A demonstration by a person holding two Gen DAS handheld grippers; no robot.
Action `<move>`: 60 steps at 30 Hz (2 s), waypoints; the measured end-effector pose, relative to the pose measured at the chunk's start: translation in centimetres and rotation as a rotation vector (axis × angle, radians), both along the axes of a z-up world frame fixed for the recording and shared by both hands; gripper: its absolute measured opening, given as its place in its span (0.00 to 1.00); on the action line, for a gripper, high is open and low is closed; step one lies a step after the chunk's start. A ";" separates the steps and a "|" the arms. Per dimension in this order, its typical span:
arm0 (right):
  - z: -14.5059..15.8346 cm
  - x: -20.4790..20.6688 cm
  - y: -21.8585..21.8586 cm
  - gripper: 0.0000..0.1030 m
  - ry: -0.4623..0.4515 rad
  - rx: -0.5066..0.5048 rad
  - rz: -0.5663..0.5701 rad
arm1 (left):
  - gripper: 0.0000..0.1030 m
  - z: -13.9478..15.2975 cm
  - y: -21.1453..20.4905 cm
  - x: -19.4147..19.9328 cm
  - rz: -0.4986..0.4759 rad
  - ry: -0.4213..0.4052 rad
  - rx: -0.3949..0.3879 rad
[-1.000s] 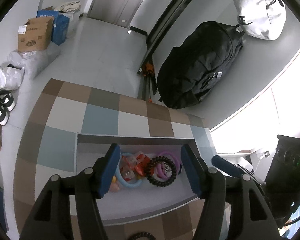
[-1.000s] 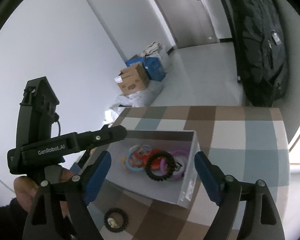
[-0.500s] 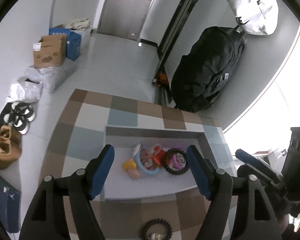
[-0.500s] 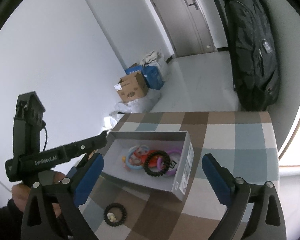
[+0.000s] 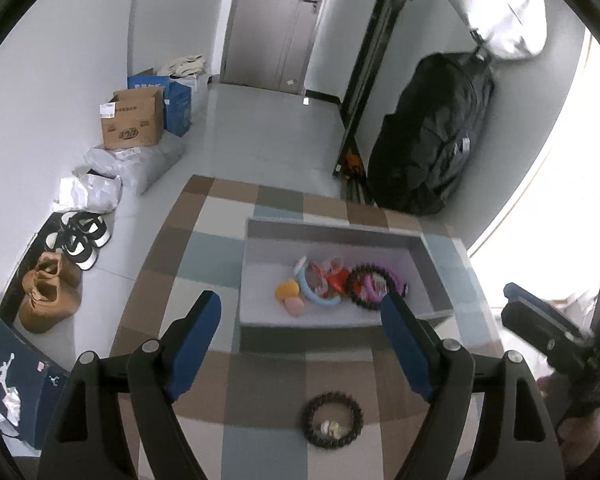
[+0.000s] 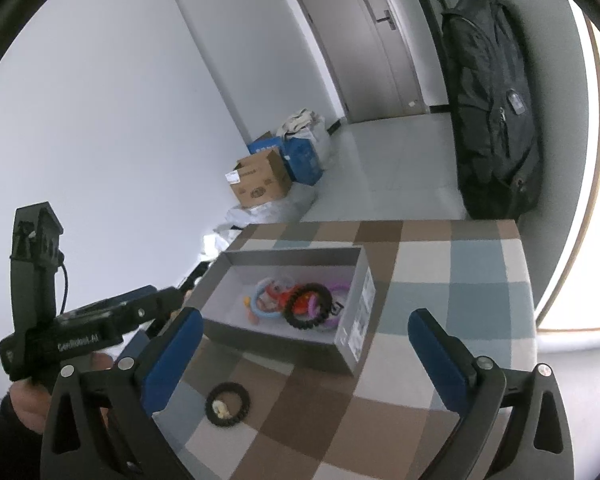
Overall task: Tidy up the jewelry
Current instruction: 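Withdraw both grippers from the box toward the black bead bracelet, then grasp the black bead bracelet with the left gripper and lift it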
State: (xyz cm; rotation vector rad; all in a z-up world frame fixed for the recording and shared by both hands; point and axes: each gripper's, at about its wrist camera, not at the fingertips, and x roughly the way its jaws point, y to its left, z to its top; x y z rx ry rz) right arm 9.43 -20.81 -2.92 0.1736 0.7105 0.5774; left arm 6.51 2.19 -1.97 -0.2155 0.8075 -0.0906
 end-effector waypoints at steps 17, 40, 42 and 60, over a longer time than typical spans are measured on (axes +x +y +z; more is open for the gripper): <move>-1.9 -2.5 -1.4 1.00 0.069 -0.053 -0.041 | 0.80 -4.2 -1.7 -1.9 -0.055 0.122 0.058; -2.4 -2.8 -1.7 1.00 0.084 -0.055 -0.050 | 0.67 -6.1 -5.0 -2.7 -0.152 0.205 0.224; -2.4 -2.8 -1.7 1.00 0.086 -0.057 -0.050 | 0.50 -5.8 -5.0 -2.8 -0.151 0.197 0.224; -2.8 -3.1 -1.0 1.00 0.101 -0.087 -0.043 | 0.38 -3.7 -2.2 -1.9 -0.122 0.160 -0.087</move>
